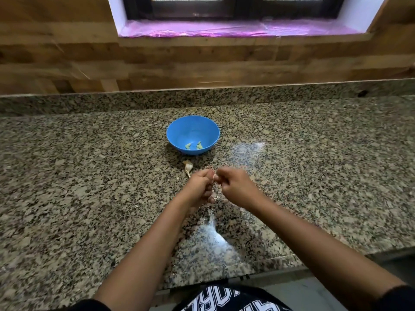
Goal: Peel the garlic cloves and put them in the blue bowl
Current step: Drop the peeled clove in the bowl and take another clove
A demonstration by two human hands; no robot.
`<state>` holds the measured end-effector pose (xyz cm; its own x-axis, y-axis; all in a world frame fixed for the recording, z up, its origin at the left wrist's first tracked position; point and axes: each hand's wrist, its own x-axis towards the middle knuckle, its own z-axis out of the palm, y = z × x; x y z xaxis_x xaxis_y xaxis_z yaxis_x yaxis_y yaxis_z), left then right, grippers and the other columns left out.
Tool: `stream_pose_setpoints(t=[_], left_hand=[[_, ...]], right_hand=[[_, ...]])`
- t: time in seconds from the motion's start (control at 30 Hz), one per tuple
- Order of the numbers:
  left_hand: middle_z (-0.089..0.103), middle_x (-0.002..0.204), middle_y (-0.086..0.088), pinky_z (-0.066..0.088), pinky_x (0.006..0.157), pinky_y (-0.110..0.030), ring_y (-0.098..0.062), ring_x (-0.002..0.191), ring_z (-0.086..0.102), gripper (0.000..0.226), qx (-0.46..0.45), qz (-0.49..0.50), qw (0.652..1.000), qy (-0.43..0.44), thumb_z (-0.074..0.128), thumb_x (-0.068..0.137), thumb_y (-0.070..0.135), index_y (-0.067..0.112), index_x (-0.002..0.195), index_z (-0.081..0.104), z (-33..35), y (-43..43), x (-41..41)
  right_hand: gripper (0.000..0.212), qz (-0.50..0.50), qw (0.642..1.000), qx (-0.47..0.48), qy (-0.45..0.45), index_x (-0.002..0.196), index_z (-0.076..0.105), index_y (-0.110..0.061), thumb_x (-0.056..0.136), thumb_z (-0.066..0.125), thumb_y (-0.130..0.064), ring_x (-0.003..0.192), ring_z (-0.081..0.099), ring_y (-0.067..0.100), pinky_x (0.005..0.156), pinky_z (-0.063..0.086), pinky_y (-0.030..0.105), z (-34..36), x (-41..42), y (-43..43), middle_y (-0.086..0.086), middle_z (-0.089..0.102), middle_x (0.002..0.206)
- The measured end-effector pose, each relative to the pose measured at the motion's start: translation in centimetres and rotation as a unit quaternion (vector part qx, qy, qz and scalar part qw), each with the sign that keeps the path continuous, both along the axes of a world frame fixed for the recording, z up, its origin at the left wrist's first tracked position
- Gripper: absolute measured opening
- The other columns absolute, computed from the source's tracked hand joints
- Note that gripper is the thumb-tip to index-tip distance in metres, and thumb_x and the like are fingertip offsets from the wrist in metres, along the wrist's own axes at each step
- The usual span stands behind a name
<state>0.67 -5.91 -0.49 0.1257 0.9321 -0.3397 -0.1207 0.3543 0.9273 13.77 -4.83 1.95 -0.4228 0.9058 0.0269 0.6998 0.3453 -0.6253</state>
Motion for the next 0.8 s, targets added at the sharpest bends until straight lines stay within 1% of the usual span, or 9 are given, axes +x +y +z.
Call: stream_pose_setpoints(t=[0.1, 0.2, 0.27, 0.33, 0.4, 0.53, 0.63, 0.7, 0.8], left_hand=[[0.032, 0.054, 0.003, 0.031, 0.042, -0.022, -0.007, 0.042, 0.028, 0.028, -0.022, -0.004, 1.0, 0.005, 0.03, 0.103, 0.016, 0.01, 0.086, 0.052, 0.1, -0.1, 0.1], [0.042, 0.063, -0.001, 0.039, 0.043, -0.02, -0.009, 0.048, 0.039, 0.024, 0.078, 0.03, 0.993, 0.081, 0.034, 0.103, 0.017, 0.009, 0.086, 0.049, -0.2, -0.4, 0.7], [0.047, 0.064, -0.003, 0.039, 0.043, -0.019, -0.009, 0.048, 0.044, 0.024, 0.112, 0.036, 0.987, 0.107, 0.035, 0.102, 0.017, 0.011, 0.084, 0.049, -0.3, -0.5, 0.7], [0.046, 0.064, -0.004, 0.039, 0.04, -0.021, -0.009, 0.046, 0.044, 0.026, 0.103, 0.03, 0.986, 0.127, 0.034, 0.103, 0.017, 0.01, 0.083, 0.049, 0.0, -0.3, 0.6], [0.04, 0.056, 0.001, 0.037, 0.037, -0.022, -0.006, 0.04, 0.037, 0.028, 0.05, 0.018, 0.993, 0.101, 0.033, 0.103, 0.018, 0.009, 0.083, 0.051, 0.6, 0.0, 0.4], [0.032, 0.049, 0.005, 0.028, 0.038, -0.02, -0.007, 0.039, 0.028, 0.032, -0.066, -0.02, 0.997, 0.02, 0.029, 0.102, 0.016, 0.01, 0.079, 0.051, 1.2, -0.1, 0.2], [0.04, 0.061, 0.001, 0.034, 0.041, -0.02, -0.009, 0.047, 0.035, 0.027, 0.013, 0.014, 0.997, 0.076, 0.032, 0.103, 0.021, 0.011, 0.086, 0.051, 0.3, -0.5, 0.7], [0.047, 0.067, -0.003, 0.037, 0.043, -0.023, -0.011, 0.049, 0.042, 0.023, 0.09, 0.022, 0.986, 0.138, 0.034, 0.103, 0.02, 0.011, 0.088, 0.049, -0.6, -0.6, 0.6], [0.05, 0.066, -0.006, 0.037, 0.043, -0.026, -0.013, 0.045, 0.043, 0.025, 0.116, 0.032, 0.976, 0.182, 0.036, 0.102, 0.02, 0.014, 0.082, 0.051, -1.3, -0.4, 0.1]], right_hand=[[0.012, 0.017, 0.999, 0.037, 0.011, 0.082, 0.058, -0.004, 0.088, 0.048, 0.001, 0.064, 0.05, 0.019, 0.057, 0.045, 0.035, -1.0, 0.1, -0.2, 0.007, 0.055, 0.071], [0.025, -0.104, 0.928, -0.241, 0.265, 0.075, 0.054, -0.003, 0.097, 0.044, -0.01, 0.046, 0.043, 0.011, 0.042, 0.034, 0.023, -0.4, -0.5, -0.2, 0.005, 0.048, 0.059], [0.03, -0.119, 0.87, -0.341, 0.336, 0.07, 0.051, -0.006, 0.098, 0.041, -0.01, 0.041, 0.041, 0.011, 0.037, 0.033, 0.021, 0.0, -0.7, -0.3, 0.006, 0.046, 0.056], [0.027, -0.097, 0.908, -0.278, 0.297, 0.072, 0.052, -0.007, 0.098, 0.043, -0.01, 0.045, 0.042, 0.011, 0.04, 0.034, 0.022, -0.1, -0.6, -0.4, 0.004, 0.047, 0.059], [0.019, -0.051, 0.979, -0.093, 0.175, 0.076, 0.054, -0.005, 0.094, 0.046, -0.005, 0.054, 0.041, 0.009, 0.047, 0.035, 0.022, -0.8, -0.1, -0.3, 0.0, 0.047, 0.063], [0.017, 0.056, 0.99, 0.13, 0.023, 0.078, 0.057, -0.005, 0.084, 0.048, 0.008, 0.059, 0.047, 0.012, 0.055, 0.046, 0.028, -2.2, 1.0, 0.3, -0.004, 0.049, 0.066], [0.02, -0.038, 0.978, -0.099, 0.182, 0.077, 0.055, -0.009, 0.094, 0.046, -0.004, 0.052, 0.043, 0.008, 0.047, 0.039, 0.021, -1.6, 0.3, 0.1, -0.003, 0.049, 0.063], [0.026, -0.102, 0.887, -0.309, 0.328, 0.074, 0.053, -0.008, 0.098, 0.042, -0.009, 0.044, 0.042, 0.009, 0.039, 0.034, 0.019, -1.0, -0.3, -0.2, 0.001, 0.049, 0.057], [0.028, -0.112, 0.847, -0.368, 0.366, 0.072, 0.051, -0.008, 0.098, 0.041, -0.01, 0.045, 0.039, 0.011, 0.039, 0.032, 0.021, -1.1, -0.7, -0.2, 0.001, 0.046, 0.055]])
